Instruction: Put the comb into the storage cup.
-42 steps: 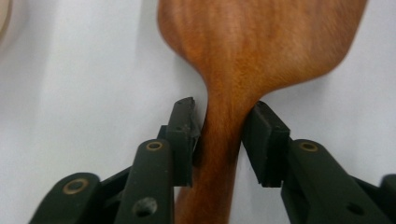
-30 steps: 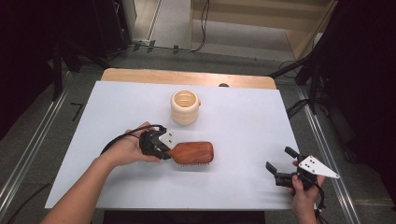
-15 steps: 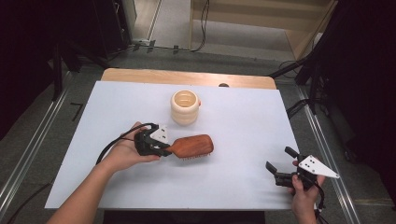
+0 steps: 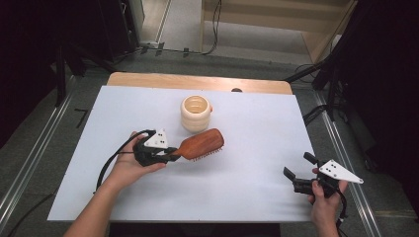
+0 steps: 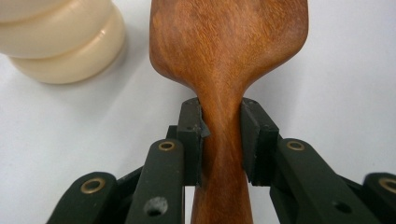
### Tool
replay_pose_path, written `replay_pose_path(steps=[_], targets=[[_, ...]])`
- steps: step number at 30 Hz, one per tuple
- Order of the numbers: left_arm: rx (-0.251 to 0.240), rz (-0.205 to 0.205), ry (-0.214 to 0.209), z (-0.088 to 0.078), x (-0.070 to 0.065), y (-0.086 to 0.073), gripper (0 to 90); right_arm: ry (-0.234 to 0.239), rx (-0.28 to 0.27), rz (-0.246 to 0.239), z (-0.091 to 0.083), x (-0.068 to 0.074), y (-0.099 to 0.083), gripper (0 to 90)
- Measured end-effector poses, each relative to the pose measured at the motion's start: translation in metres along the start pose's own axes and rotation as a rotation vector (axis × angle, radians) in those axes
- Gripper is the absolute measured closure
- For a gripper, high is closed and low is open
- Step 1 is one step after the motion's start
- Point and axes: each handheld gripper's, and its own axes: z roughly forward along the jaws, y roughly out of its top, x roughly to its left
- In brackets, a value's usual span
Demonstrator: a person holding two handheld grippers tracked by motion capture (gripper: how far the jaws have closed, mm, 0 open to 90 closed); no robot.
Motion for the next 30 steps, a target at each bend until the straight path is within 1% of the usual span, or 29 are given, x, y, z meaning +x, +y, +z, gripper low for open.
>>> replay_pose_path(steps=[2,5,6,9,10,12,13,14,15,16,17,18,19,20,21,22,23,25,26,27,28,29,30], targets=[[-0.022,-0.002,0.028,-0.003,-0.004,0.0,72.3,0.002,0.0,-0.016,0.002,0.003,0.007,0.0],[-0.066,-0.028,0.047,-0.006,-0.008,0.0,72.3,0.023,0.002,-0.031,0.006,0.01,0.018,0.0],[-0.072,-0.029,0.062,-0.007,-0.01,0.0,72.4,0.027,0.012,-0.035,0.011,0.015,0.024,0.0],[-0.081,-0.031,0.074,-0.007,-0.013,0.002,72.3,0.034,0.027,-0.038,0.017,0.02,0.031,0.0],[-0.091,-0.038,0.076,-0.007,-0.014,0.002,72.3,0.058,0.034,-0.04,0.024,0.027,0.038,0.0],[-0.103,-0.042,0.079,-0.007,-0.016,0.003,72.3,0.065,0.038,-0.036,0.026,0.029,0.04,0.0],[-0.112,-0.046,0.08,-0.007,-0.017,0.003,72.3,0.071,0.036,-0.041,0.03,0.032,0.043,0.0],[-0.117,-0.048,0.081,-0.007,-0.018,0.003,72.3,0.089,0.037,-0.04,0.036,0.038,0.048,0.0],[-0.125,-0.049,0.083,-0.007,-0.019,0.004,72.3,0.089,0.037,-0.04,0.036,0.038,0.048,0.0],[-0.131,-0.052,0.087,-0.006,-0.02,0.004,72.3,0.099,0.036,-0.037,0.039,0.041,0.051,0.0],[-0.136,-0.055,0.092,-0.006,-0.022,0.004,72.3,0.112,0.035,-0.033,0.041,0.044,0.054,0.0],[-0.14,-0.058,0.095,-0.006,-0.022,0.004,72.4,0.135,0.039,-0.038,0.047,0.05,0.058,0.0],[-0.144,-0.065,0.1,-0.006,-0.023,0.004,72.4,0.135,0.039,-0.038,0.047,0.05,0.058,0.0],[-0.149,-0.076,0.102,-0.006,-0.025,0.003,72.3,0.141,0.042,-0.045,0.05,0.054,0.061,0.0],[-0.154,-0.081,0.11,-0.005,-0.028,0.002,72.3,0.155,0.039,-0.052,0.055,0.061,0.066,0.0],[-0.154,-0.081,0.11,-0.005,-0.028,0.002,72.3,0.155,0.039,-0.052,0.055,0.061,0.066,0.0],[-0.156,-0.085,0.114,-0.004,-0.029,0.002,72.3,0.175,0.037,-0.044,0.06,0.067,0.07,0.0],[-0.158,-0.098,0.123,-0.003,-0.031,0.002,72.4,0.181,0.036,-0.041,0.062,0.07,0.071,0.0],[-0.163,-0.106,0.129,-0.002,-0.032,0.001,72.3,0.194,0.03,-0.041,0.068,0.076,0.076,0.0],[-0.165,-0.11,0.134,-0.001,-0.033,0.001,72.4,0.2,0.029,-0.041,0.07,0.079,0.078,0.0],[-0.183,-0.13,0.14,0.0,-0.035,0.0,72.4,0.207,0.032,-0.033,0.073,0.082,0.08,0.0],[-0.183,-0.13,0.14,0.0,-0.035,0.0,72.3,0.207,0.032,-0.033,0.073,0.082,0.08,0.0],[-0.188,-0.135,0.149,0.001,-0.036,0.0,72.3,0.217,0.03,-0.031,0.076,0.085,0.082,0.0]])
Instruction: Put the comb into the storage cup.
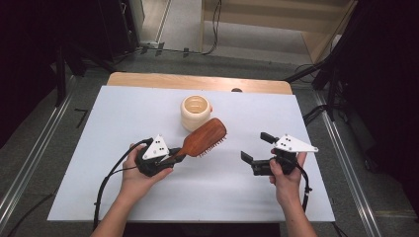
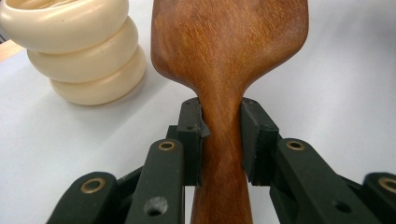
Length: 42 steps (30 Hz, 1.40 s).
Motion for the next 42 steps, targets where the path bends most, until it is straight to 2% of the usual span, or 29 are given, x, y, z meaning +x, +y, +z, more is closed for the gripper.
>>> replay_pose_path(steps=[6,10,12,15,17,20,21,22,25,31,32,36,42], targets=[[-0.04,-0.022,0.029,0.001,-0.005,-0.002,72.3,0.035,-0.013,0.05,0.016,0.013,0.011,0.0],[-0.073,-0.039,0.045,0.001,-0.01,-0.002,72.4,0.065,-0.025,0.085,0.024,0.02,0.013,0.0],[-0.087,-0.044,0.052,0.001,-0.013,-0.003,72.4,0.078,-0.014,0.098,0.029,0.028,0.013,0.0],[-0.1,-0.055,0.055,0.002,-0.016,-0.003,72.4,0.09,-0.014,0.114,0.032,0.031,0.013,0.0],[-0.111,-0.058,0.059,0.004,-0.019,-0.003,72.4,0.104,-0.019,0.164,0.036,0.034,0.012,0.0],[-0.13,-0.062,0.062,0.006,-0.024,-0.002,72.3,0.098,-0.019,0.187,0.038,0.036,0.012,0.0],[-0.131,-0.058,0.06,0.007,-0.025,-0.002,72.3,0.087,-0.02,0.21,0.04,0.038,0.012,0.0],[-0.134,-0.063,0.054,0.009,-0.027,-0.001,72.4,0.103,-0.021,0.244,0.042,0.04,0.011,0.0],[-0.146,-0.058,0.042,0.013,-0.033,-0.002,72.3,0.116,-0.019,0.254,0.046,0.044,0.012,0.0],[-0.153,-0.066,0.046,0.018,-0.04,-0.003,72.3,0.117,-0.015,0.295,0.05,0.049,0.011,0.0],[-0.156,-0.064,0.049,0.02,-0.042,-0.004,72.3,0.099,-0.012,0.305,0.052,0.05,0.009,0.0],[-0.164,-0.082,0.038,0.022,-0.043,-0.005,72.3,0.09,-0.007,0.322,0.053,0.049,0.007,0.0],[-0.18,-0.061,0.023,0.025,-0.053,-0.001,72.3,0.057,0.017,0.361,0.06,0.05,0.002,4.3]])
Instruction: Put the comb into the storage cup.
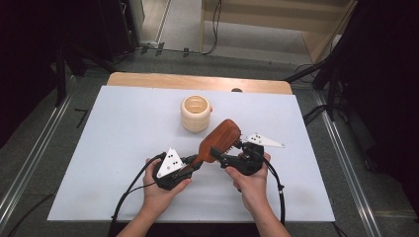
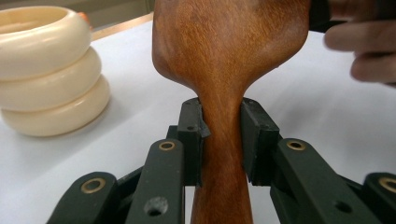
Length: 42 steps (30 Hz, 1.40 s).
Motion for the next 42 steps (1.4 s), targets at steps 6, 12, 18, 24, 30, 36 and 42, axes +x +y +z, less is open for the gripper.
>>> replay_pose_path(steps=[6,12,18,24,30,36,42], targets=[[-0.003,0.008,-0.004,0.002,-0.006,0.0,72.2,-0.011,0.0,0.045,0.003,-0.001,-0.003,5.0],[-0.012,0.02,-0.007,0.005,-0.011,-0.001,72.1,-0.007,-0.012,0.078,0.003,-0.002,-0.004,11.7],[-0.015,0.021,0.003,0.006,-0.011,-0.002,72.0,0.007,-0.011,0.124,0.003,-0.006,-0.005,21.2],[-0.018,0.013,0.006,0.007,-0.012,-0.002,69.5,0.06,-0.011,0.182,0.002,-0.011,-0.007,33.9],[-0.04,-0.01,-0.028,0.003,-0.009,0.002,41.0,0.107,-0.061,0.155,-0.006,-0.009,-0.007,49.3],[-0.022,-0.075,-0.079,-0.007,0.001,0.0,12.2,0.09,-0.094,0.082,-0.013,-0.007,-0.004,51.0],[-0.037,-0.106,-0.05,-0.023,0.012,-0.007,1.4,0.108,-0.106,0.038,-0.017,-0.007,-0.001,51.9]])
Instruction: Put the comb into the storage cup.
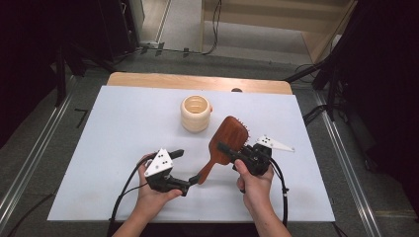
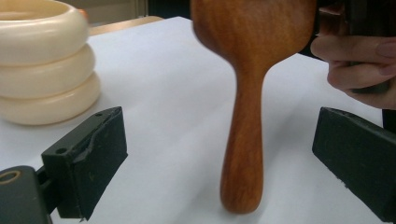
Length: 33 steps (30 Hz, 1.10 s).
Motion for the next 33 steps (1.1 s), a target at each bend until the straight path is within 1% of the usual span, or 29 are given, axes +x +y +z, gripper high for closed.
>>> replay_pose_path(steps=[1,2,3,4,6,8,9,10,11,12,14,17,18,20,22,25,27,29,30,33], targets=[[-0.009,-0.002,0.004,-0.008,0.004,-0.002,0.0,-0.004,0.0,-0.011,-0.001,0.001,0.001,52.0],[-0.009,-0.002,0.004,-0.008,0.004,-0.002,0.0,-0.004,0.0,-0.011,-0.001,0.001,0.001,52.0],[-0.018,-0.007,-0.001,-0.012,0.007,-0.003,0.0,-0.014,-0.004,-0.034,-0.002,0.003,0.002,52.0],[-0.021,-0.009,0.003,-0.015,0.009,-0.004,0.0,-0.014,-0.004,-0.034,-0.002,0.003,0.002,52.0],[-0.026,-0.007,0.025,-0.023,0.014,-0.006,0.0,-0.016,-0.011,-0.052,-0.003,0.004,0.004,52.0],[-0.033,-0.011,0.048,-0.032,0.019,-0.008,0.0,-0.013,-0.013,-0.055,-0.004,0.004,0.005,52.0],[-0.03,-0.013,0.055,-0.035,0.021,-0.008,0.0,-0.014,-0.013,-0.064,-0.004,0.005,0.006,52.0],[-0.039,-0.02,0.072,-0.042,0.026,-0.011,0.0,-0.019,-0.011,-0.082,-0.004,0.006,0.007,52.0],[-0.039,-0.02,0.072,-0.042,0.026,-0.011,0.0,-0.019,-0.011,-0.082,-0.004,0.006,0.007,52.0],[-0.035,-0.021,0.081,-0.046,0.029,-0.012,0.0,-0.021,-0.01,-0.094,-0.003,0.005,0.007,52.0],[-0.04,-0.027,0.104,-0.051,0.033,-0.015,0.0,-0.02,-0.01,-0.096,-0.003,0.005,0.007,52.1],[-0.046,-0.044,0.121,-0.06,0.04,-0.019,0.0,-0.017,-0.014,-0.104,-0.003,0.004,0.008,52.1],[-0.043,-0.046,0.128,-0.062,0.043,-0.019,0.0,-0.018,-0.016,-0.115,-0.003,0.004,0.008,52.1],[-0.053,-0.05,0.146,-0.067,0.046,-0.02,0.0,-0.02,-0.024,-0.117,-0.004,0.003,0.01,52.1],[-0.059,-0.055,0.151,-0.071,0.048,-0.021,0.0,-0.014,-0.028,-0.118,-0.004,0.003,0.012,52.1],[-0.06,-0.062,0.172,-0.079,0.054,-0.025,0.0,-0.017,-0.031,-0.136,-0.004,0.002,0.017,52.1],[-0.059,-0.065,0.178,-0.081,0.056,-0.026,0.0,-0.017,-0.031,-0.135,-0.004,0.002,0.018,52.1],[-0.059,-0.071,0.191,-0.085,0.058,-0.027,0.0,-0.017,-0.027,-0.145,-0.003,0.001,0.02,52.1],[-0.06,-0.073,0.191,-0.087,0.06,-0.028,0.0,-0.016,-0.03,-0.152,-0.002,0.001,0.021,52.1],[-0.061,-0.075,0.214,-0.092,0.064,-0.031,0.0,-0.013,-0.029,-0.152,-0.002,0.001,0.022,52.1]])
